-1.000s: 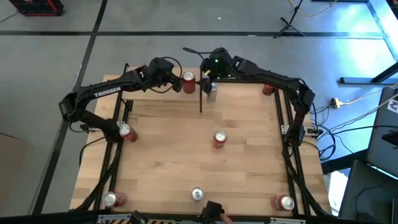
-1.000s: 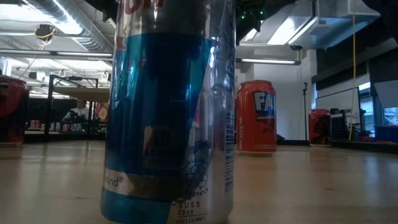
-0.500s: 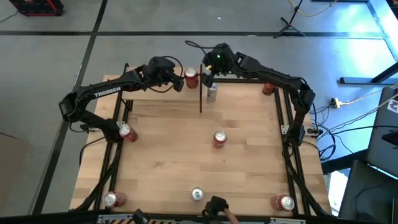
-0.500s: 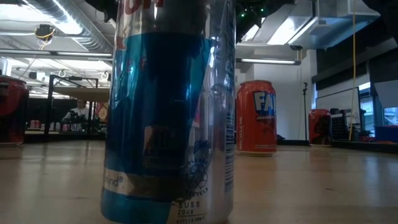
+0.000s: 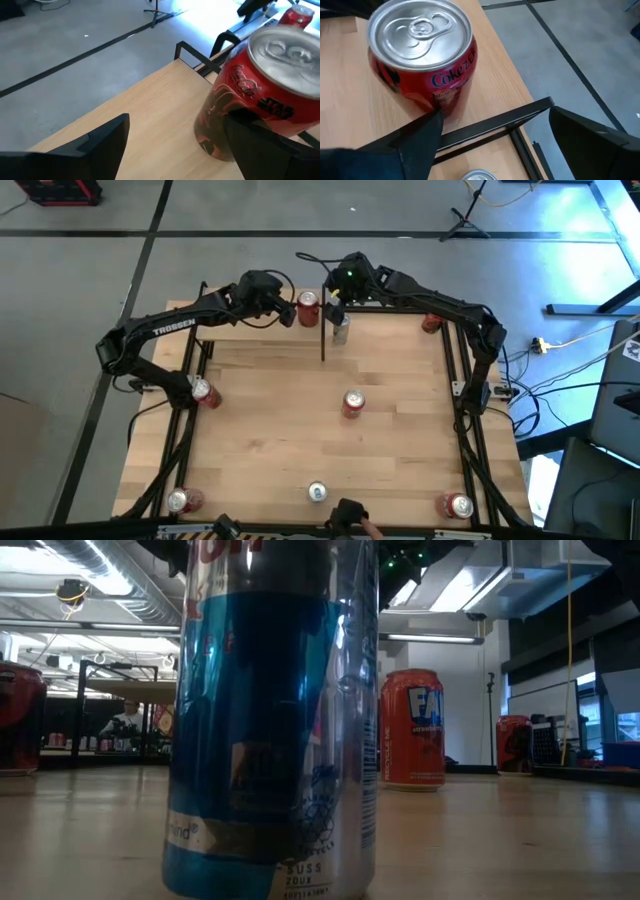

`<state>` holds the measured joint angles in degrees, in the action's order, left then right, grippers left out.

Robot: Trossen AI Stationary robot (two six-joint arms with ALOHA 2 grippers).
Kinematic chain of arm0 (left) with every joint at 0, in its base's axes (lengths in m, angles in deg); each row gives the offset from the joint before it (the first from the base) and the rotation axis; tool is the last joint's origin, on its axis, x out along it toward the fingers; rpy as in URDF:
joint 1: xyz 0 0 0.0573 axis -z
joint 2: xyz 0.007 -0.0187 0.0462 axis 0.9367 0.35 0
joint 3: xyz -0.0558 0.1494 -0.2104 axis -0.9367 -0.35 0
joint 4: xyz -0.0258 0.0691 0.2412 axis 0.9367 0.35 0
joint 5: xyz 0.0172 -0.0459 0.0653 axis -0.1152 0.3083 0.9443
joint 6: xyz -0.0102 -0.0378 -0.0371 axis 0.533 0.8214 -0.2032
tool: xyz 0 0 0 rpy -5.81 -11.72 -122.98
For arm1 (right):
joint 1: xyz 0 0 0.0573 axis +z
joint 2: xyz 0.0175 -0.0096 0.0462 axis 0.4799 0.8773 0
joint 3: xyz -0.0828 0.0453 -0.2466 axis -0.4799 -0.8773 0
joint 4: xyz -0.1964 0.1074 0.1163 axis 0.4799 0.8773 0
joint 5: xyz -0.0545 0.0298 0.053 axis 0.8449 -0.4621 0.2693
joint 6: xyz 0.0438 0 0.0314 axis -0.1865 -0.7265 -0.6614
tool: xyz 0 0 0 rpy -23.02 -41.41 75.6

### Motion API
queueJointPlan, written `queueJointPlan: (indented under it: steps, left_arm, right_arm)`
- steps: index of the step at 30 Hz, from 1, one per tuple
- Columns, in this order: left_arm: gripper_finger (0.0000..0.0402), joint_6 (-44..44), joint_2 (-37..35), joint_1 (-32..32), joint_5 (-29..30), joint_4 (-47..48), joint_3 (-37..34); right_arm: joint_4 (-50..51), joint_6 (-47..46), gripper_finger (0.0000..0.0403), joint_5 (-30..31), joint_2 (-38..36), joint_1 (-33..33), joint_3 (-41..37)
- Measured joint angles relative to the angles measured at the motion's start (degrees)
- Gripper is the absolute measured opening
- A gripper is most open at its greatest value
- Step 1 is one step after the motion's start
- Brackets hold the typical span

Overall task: Place canned beverage on shelf
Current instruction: Adjust the red-black soda can on the shelf, then put the red-black soda can on the shelf aligned with the other red-black soda can

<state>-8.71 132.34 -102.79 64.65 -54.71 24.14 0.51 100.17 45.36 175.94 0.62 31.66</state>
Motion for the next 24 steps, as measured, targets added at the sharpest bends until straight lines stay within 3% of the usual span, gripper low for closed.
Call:
queueJointPlan:
  steps: [14, 24]
  left_arm:
    - [0.0322, -1.0, 0.1, 0.0, 0.4, -1.2, 0.0]
    - [0.0322, -1.0, -9.6, 0.9, -2.0, 3.3, 0.0]
  right_arm:
    - [0.2, 0.6, 0.0356, 1.8, 0.0, 0.0, 0.0]
    - [3.0, 1.3, 0.0356, 1.8, -3.7, 0.0, 0.1]
